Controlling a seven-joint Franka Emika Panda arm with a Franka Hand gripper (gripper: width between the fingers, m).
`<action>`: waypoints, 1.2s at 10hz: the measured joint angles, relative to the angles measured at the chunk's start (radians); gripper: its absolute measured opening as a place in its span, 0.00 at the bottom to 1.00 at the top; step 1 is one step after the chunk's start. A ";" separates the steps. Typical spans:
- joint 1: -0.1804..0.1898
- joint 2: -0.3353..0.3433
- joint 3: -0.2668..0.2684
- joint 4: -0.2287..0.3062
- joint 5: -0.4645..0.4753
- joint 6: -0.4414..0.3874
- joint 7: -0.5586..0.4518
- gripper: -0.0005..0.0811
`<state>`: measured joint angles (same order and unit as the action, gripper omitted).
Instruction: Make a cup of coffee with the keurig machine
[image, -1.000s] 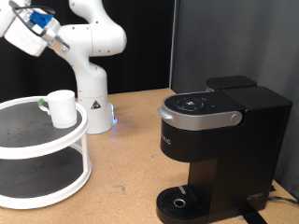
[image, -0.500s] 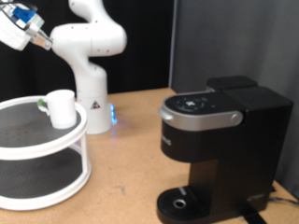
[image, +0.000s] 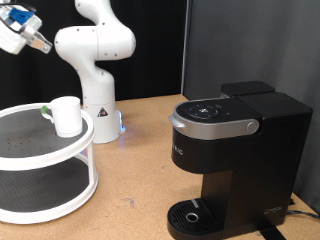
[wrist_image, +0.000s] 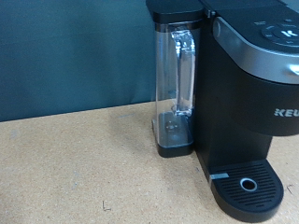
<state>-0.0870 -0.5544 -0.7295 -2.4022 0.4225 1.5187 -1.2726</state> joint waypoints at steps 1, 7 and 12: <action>-0.014 -0.002 -0.015 0.000 -0.003 -0.006 -0.002 0.01; -0.044 -0.004 -0.094 0.013 -0.056 -0.027 -0.033 0.01; -0.043 0.012 -0.121 -0.002 -0.071 -0.017 -0.084 0.01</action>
<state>-0.1302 -0.5423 -0.8510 -2.4045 0.3513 1.5017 -1.3571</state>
